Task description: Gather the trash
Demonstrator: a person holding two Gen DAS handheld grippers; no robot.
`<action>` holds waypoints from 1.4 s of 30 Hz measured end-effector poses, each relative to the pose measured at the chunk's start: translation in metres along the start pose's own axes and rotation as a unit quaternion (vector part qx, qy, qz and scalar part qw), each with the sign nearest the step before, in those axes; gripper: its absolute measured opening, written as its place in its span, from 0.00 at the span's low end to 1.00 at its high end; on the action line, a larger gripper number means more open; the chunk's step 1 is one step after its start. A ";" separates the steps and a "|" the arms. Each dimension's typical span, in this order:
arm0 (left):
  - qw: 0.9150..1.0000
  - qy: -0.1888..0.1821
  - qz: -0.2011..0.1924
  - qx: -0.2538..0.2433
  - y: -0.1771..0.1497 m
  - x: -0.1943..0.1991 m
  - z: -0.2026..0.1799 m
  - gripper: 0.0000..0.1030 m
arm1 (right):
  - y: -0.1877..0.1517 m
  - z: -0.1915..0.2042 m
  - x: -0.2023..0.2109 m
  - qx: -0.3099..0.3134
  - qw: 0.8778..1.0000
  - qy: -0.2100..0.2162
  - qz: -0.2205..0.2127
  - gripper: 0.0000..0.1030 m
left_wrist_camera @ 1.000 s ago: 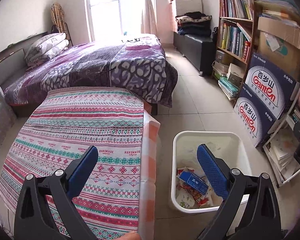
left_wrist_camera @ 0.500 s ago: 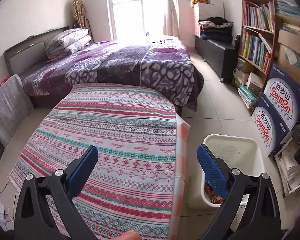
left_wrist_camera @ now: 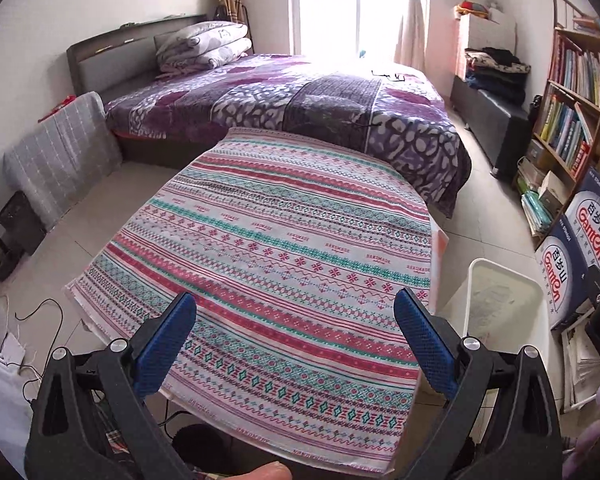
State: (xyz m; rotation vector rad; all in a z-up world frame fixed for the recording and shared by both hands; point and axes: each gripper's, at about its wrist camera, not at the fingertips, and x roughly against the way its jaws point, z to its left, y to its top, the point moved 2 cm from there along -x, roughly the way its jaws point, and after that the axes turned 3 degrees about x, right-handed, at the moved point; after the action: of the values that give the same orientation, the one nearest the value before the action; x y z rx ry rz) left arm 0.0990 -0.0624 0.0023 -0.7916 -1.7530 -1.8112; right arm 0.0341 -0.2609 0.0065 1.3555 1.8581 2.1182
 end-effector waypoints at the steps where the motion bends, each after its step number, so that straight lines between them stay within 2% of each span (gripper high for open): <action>1: 1.000 0.008 0.000 0.000 -0.001 0.004 0.005 0.93 | -0.001 0.002 0.003 0.002 1.000 0.003 0.001 0.93; 7: 1.000 0.001 -0.007 -0.007 -0.009 0.031 0.018 0.93 | -0.006 0.005 0.028 0.013 1.000 0.016 0.003 0.93; 19: 1.000 -0.014 -0.015 -0.016 -0.017 0.062 0.010 0.93 | -0.007 -0.019 0.061 0.017 1.000 0.015 0.000 0.93; 27: 0.999 -0.025 -0.002 -0.025 -0.019 0.066 0.006 0.93 | -0.010 -0.023 0.059 0.015 1.000 0.019 0.008 0.93; 35: 0.999 -0.037 0.014 -0.012 -0.019 0.057 0.006 0.93 | -0.012 -0.024 0.055 0.013 1.000 0.022 0.014 0.93; 42: 0.999 -0.050 0.005 -0.001 -0.017 0.058 0.006 0.93 | -0.012 -0.026 0.053 0.012 1.000 0.025 0.014 0.93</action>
State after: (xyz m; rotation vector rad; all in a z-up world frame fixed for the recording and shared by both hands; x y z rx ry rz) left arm 0.0463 -0.0531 0.0313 -0.9053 -1.8071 -1.7945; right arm -0.0208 -0.2496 0.0294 1.3537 1.8987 2.1701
